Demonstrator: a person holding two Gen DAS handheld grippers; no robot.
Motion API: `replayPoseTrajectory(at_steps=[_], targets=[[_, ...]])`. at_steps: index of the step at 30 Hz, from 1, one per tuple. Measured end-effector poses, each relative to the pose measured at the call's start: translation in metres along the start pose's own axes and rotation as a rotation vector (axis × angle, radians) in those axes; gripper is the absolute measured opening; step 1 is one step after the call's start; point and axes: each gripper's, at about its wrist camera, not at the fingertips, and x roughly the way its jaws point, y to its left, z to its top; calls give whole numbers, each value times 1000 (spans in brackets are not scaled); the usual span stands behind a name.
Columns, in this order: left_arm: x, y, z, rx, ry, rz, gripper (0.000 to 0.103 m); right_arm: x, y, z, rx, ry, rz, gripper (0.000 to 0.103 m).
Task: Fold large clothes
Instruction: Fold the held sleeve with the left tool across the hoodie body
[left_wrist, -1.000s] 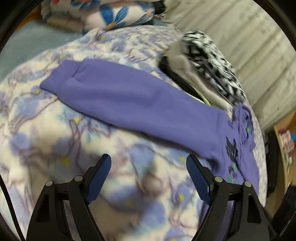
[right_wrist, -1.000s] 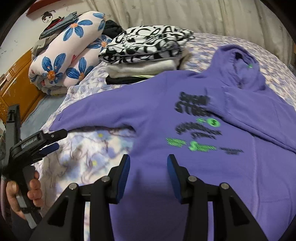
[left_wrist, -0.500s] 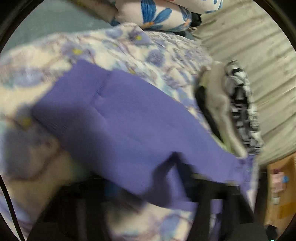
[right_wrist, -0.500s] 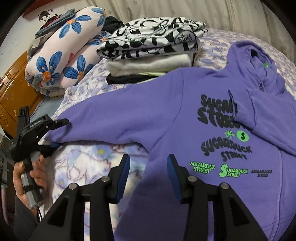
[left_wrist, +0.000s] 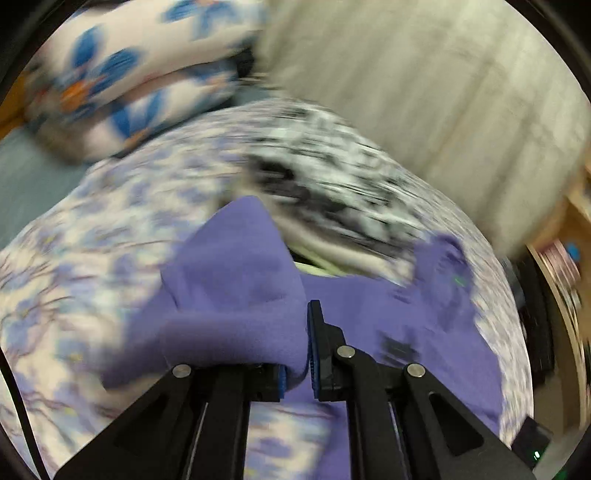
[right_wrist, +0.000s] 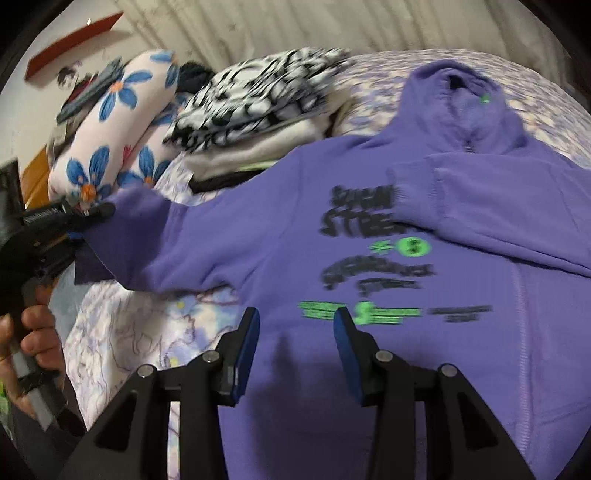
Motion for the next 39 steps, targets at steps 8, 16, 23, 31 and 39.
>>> replayPoseTrajectory(at_steps=[8,16,23,31,39], targets=[[68,-139,-79,222,220,-87,7,-50,-85,-3,132,-84,-73,42],[127,-147,-142,231,382,-39,35,-58,-147,-19,233,-51,-111,42],[112,-155,-130,157,419,-159,85,-61,-151,-22,232,-56,-73,42],[50,-126,-115,76,311,-167,85,-68,-125,-16,158,-81,-39,42],[-1,-71,-127,96,225,38,85,-55,-75,-11,4,-40,-2,42]])
